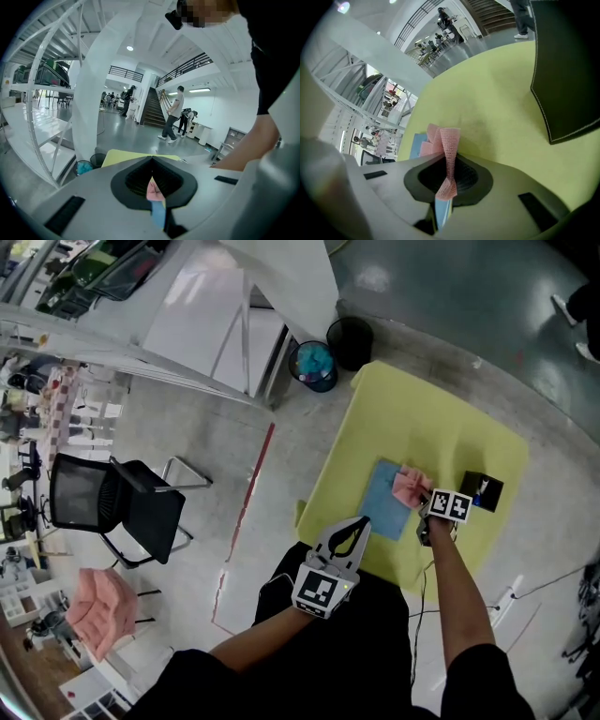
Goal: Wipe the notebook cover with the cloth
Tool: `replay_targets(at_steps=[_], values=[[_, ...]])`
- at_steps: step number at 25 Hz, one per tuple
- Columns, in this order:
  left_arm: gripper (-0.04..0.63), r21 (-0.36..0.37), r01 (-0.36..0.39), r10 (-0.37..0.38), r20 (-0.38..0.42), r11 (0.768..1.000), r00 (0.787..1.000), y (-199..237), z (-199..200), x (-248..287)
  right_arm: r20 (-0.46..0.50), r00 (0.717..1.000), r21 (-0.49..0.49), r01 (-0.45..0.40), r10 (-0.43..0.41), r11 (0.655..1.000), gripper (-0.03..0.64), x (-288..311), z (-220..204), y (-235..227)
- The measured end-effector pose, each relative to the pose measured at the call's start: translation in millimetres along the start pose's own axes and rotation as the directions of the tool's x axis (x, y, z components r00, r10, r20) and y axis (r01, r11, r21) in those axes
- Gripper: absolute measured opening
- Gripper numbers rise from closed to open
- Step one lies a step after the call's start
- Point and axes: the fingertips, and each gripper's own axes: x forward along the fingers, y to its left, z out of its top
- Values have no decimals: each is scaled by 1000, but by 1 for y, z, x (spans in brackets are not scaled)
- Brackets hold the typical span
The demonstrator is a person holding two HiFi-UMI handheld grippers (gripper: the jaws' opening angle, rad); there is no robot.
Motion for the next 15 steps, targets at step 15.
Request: replay_targets(at_steps=[15], values=[[8,-36,-16,17,28,999,999,62,8,-33,197,972,-16,-125,125,992,38,-48,4,127]])
